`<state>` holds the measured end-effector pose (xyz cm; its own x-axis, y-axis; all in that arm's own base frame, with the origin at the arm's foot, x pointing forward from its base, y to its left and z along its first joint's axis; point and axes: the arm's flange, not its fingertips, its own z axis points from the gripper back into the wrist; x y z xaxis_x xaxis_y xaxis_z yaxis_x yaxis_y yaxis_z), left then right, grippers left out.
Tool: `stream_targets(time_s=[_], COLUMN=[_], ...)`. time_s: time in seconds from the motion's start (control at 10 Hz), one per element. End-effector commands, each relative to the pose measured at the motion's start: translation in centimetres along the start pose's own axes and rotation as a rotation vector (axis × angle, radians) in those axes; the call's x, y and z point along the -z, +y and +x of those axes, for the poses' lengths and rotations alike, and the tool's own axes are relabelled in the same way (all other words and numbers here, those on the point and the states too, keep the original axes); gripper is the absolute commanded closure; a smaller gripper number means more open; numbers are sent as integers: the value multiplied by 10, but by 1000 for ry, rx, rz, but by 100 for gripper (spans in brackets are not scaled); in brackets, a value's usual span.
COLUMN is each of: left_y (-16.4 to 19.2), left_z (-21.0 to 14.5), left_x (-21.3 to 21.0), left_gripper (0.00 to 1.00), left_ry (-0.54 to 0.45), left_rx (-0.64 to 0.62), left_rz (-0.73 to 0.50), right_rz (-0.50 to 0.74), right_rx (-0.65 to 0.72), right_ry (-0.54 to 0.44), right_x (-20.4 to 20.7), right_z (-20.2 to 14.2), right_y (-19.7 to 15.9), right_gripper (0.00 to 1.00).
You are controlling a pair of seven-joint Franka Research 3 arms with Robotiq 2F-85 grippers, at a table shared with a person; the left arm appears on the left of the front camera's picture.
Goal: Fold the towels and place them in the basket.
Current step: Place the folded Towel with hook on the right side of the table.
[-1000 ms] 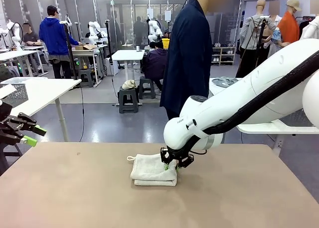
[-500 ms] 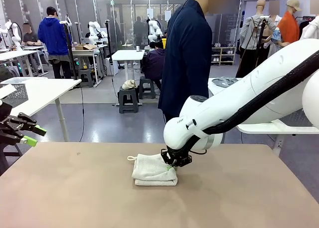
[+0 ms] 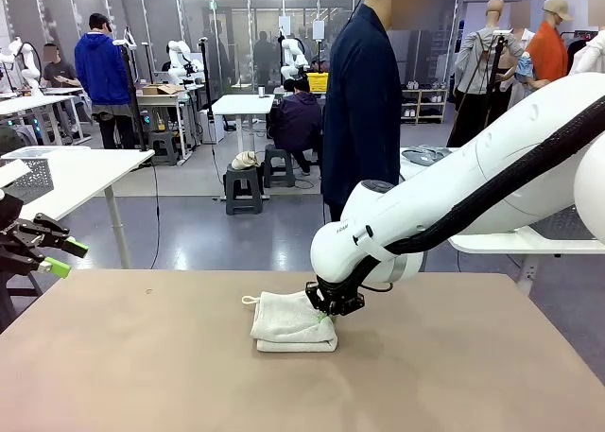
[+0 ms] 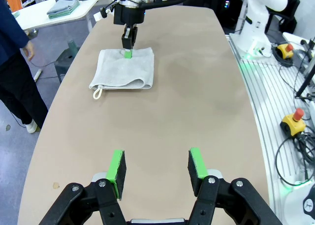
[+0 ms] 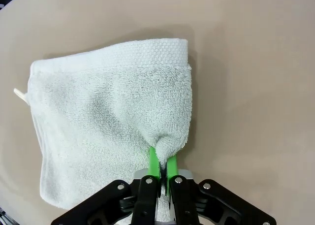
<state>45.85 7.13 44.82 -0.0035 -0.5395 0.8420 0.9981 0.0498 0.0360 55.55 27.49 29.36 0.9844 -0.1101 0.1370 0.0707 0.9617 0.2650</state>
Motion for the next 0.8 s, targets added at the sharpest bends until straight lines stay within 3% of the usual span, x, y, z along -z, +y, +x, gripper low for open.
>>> stream_targets(time_s=[0.0,0.1,0.2,0.4,0.7], left_y=[-2,-2,-2,-2,-2], left_z=[1,1,1,1,1], left_x=[0,0,0,0,0], left_gripper=[34,34,34,34,34], left_ry=[-2,-2,-2,-2,-2], left_rx=[4,4,4,4,4], left_rz=[7,7,7,7,7], right_rz=[0,0,0,-117,-154], right_rx=[-1,-1,0,-13,-2], right_ry=[2,2,0,-114,-178], right_x=[1,1,0,-3,-42], right_z=[0,0,0,7,18], right_y=[0,0,0,-21,-106], right_gripper=[100,100,93,94,94])
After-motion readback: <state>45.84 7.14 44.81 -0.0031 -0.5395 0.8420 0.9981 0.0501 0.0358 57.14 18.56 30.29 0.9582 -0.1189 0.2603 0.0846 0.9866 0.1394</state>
